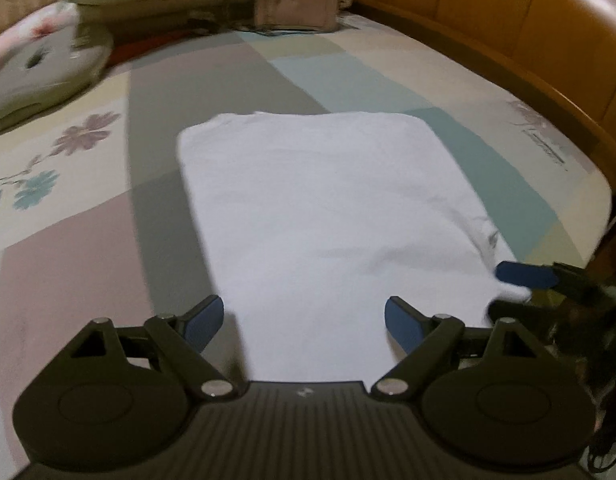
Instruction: Fold clothes
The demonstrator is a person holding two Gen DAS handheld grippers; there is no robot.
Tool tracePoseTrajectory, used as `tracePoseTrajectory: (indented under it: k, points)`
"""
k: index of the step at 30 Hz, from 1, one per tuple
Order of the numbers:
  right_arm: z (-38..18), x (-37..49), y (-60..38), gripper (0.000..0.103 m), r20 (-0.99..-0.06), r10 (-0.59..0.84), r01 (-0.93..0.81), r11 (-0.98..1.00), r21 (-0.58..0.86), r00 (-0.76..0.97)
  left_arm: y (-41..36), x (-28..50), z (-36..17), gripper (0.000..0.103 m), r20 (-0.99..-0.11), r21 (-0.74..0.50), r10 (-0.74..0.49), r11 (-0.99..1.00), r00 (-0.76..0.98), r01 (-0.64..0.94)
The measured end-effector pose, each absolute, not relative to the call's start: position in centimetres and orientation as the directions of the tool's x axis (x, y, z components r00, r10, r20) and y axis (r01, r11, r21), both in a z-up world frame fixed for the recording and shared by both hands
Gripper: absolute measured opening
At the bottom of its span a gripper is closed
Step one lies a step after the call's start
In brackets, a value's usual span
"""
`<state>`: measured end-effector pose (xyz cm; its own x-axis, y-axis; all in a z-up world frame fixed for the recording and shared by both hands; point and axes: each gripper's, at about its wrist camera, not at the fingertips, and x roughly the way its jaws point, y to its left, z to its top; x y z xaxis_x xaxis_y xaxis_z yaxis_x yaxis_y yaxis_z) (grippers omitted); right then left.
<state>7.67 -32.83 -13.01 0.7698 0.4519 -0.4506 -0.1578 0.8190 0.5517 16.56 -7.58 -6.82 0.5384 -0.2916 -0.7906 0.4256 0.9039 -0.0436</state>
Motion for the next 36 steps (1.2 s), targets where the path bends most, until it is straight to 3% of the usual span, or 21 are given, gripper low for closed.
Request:
tracePoseTrajectory:
  k: [3, 10, 14, 27, 33, 36]
  points:
    - [-12.3, 7.6, -32.7, 0.103, -0.465, 0.428, -0.132, 0.829, 0.543, 0.775, -6.6, 15.3, -6.2, 0.089, -0.777, -0.026, -0.28, 0.91, 0.564, 0.415]
    - [-7.2, 11.5, -28.6, 0.103, -0.516, 0.303, -0.211, 0.95, 0.231, 0.801, -3.7, 14.5, -5.5, 0.091, -0.76, -0.01, -0.238, 0.935, 0.604, 0.355]
    - [-7.3, 15.8, -26.0, 0.103, -0.559, 0.245, -0.236, 0.968, 0.091, 0.792, -2.3, 14.5, -5.5, 0.091, -0.756, -0.02, -0.233, 0.942, 0.612, 0.334]
    - [-11.0, 19.0, -24.5, 0.103, -0.729, 0.144, -0.179, 0.983, 0.03, 0.669, 1.1, 14.7, -6.2, 0.092, -0.738, -0.048, -0.236, 0.953, 0.633, 0.3]
    - [-8.5, 18.6, -21.2, 0.103, -0.689, 0.114, -0.207, 0.977, -0.054, 0.716, 2.2, 14.7, -6.6, 0.092, -0.732, -0.068, -0.246, 0.954, 0.635, 0.291]
    - [-9.8, 18.9, -19.8, 0.103, -0.712, 0.129, -0.236, 0.97, -0.053, 0.69, 2.7, 14.6, -6.8, 0.092, -0.728, -0.085, -0.261, 0.952, 0.634, 0.294]
